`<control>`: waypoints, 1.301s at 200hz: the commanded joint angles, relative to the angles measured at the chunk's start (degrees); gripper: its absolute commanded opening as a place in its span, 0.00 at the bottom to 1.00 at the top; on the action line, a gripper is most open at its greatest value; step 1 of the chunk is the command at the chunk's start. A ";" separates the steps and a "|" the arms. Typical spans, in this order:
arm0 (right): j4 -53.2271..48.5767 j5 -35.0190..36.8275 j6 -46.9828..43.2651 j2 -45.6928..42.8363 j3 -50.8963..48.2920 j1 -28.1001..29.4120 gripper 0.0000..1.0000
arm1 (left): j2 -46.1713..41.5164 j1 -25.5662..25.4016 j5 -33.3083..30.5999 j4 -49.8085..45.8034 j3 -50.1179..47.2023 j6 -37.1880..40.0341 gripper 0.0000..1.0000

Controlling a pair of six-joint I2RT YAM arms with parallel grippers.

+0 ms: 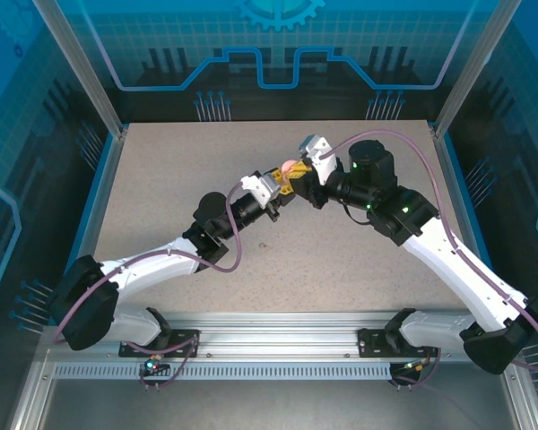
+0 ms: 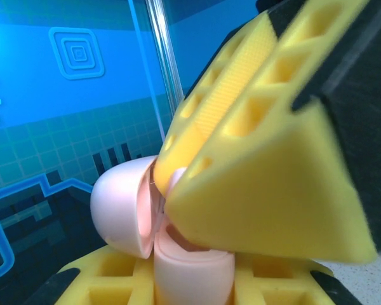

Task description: Insert wireless bluetooth earbuds into charging case

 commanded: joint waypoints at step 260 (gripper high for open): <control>1.30 2.02 32.94 5.05 -19.45 -7.30 0.72 | -8.03 5.77 -14.27 4.40 -7.01 -3.38 0.00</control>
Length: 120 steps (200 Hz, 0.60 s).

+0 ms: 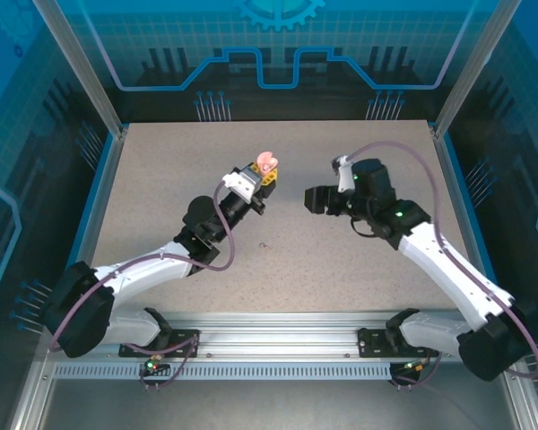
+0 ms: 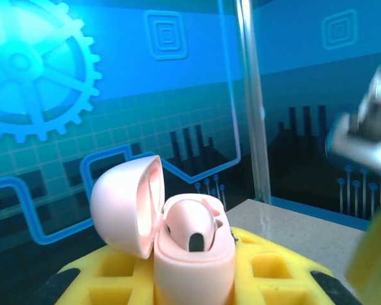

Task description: Insert wireless bluetooth earbuds into charging case

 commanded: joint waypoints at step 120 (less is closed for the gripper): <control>-11.53 0.97 -13.26 40.73 24.19 14.18 0.64 | -16.45 7.16 -3.73 -2.67 -7.12 -6.15 0.00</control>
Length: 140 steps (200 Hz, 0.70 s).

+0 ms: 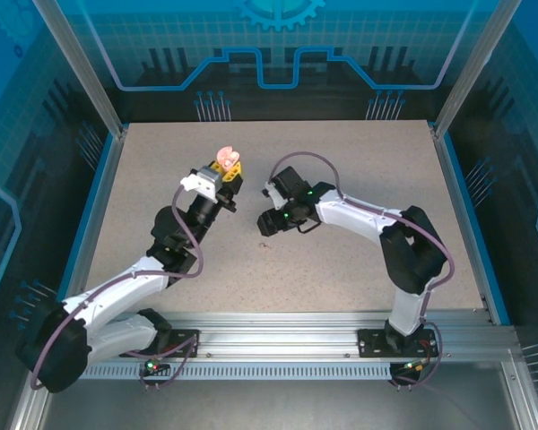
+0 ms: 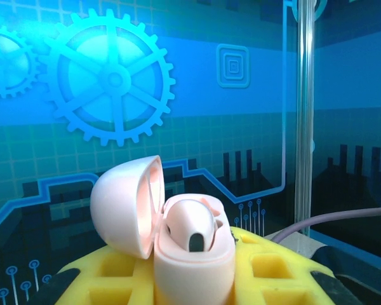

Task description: Insert wireless bluetooth earbuds into charging case

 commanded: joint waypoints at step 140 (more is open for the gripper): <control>-19.80 5.84 -9.71 14.60 19.33 5.48 0.58 | -4.33 2.45 -0.75 -1.04 -1.33 -1.72 0.00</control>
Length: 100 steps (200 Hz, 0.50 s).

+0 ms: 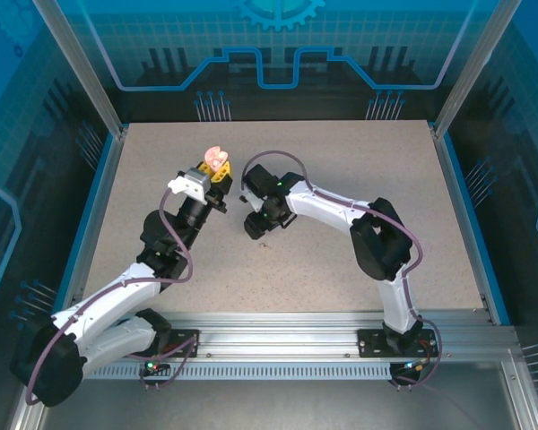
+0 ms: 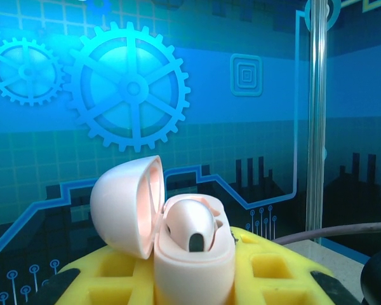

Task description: Insert wireless bluetooth earbuds into charging case

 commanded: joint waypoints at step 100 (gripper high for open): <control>-4.88 1.41 -2.30 6.18 2.48 2.83 0.48 | 0.74 0.69 -0.48 1.72 -0.01 -1.57 0.00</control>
